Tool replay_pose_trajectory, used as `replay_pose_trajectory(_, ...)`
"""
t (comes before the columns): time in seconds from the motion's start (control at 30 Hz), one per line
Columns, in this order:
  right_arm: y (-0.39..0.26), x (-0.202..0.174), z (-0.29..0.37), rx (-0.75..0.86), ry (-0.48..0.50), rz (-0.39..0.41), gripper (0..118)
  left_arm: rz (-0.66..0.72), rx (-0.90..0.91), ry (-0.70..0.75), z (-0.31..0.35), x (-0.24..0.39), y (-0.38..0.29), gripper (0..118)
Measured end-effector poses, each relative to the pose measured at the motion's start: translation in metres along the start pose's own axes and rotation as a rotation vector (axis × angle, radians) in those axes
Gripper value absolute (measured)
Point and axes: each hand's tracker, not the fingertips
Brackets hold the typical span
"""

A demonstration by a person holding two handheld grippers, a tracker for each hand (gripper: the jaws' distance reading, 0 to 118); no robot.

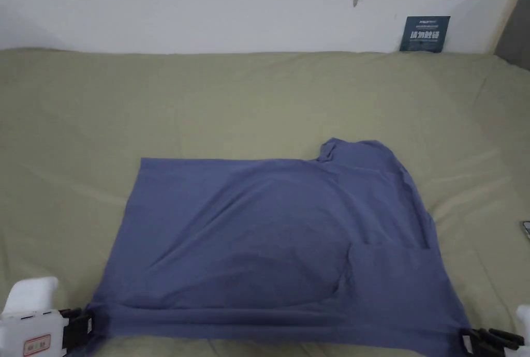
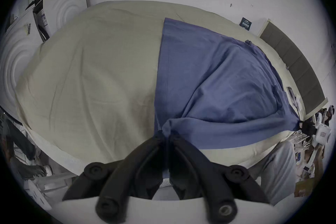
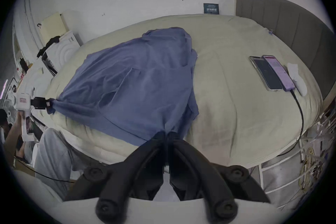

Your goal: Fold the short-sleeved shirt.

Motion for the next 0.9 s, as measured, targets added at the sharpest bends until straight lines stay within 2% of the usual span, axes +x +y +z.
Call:
replay_pose_trajectory(0.1,0.008,-0.004,0.002,0.02,-0.007,0.023,5,-0.026,-0.001,-0.001,0.002,0.001,0.009,3)
replay_pose_trajectory(0.23,0.039,-0.003,0.001,0.047,0.01,0.003,5,-0.047,0.019,-0.016,0.005,0.002,0.032,3)
replay_pose_trajectory(0.4,0.096,-0.003,-0.014,0.068,0.009,0.012,6,-0.073,0.051,-0.032,-0.005,0.008,0.081,3)
replay_pose_trajectory(0.53,0.139,0.001,-0.042,0.055,0.006,0.01,6,-0.073,0.064,-0.05,-0.025,0.011,0.125,3)
replay_pose_trajectory(0.6,0.158,0.003,-0.063,0.016,-0.014,0.04,6,-0.064,0.055,-0.065,-0.04,0.011,0.146,3)
replay_pose_trajectory(0.73,0.186,0.006,-0.099,-0.018,-0.032,0.057,6,-0.081,0.018,-0.058,-0.074,0.015,0.172,3)
replay_pose_trajectory(0.9,0.209,0.012,-0.143,-0.057,-0.042,0.038,6,-0.069,-0.012,-0.05,-0.108,0.019,0.186,3)
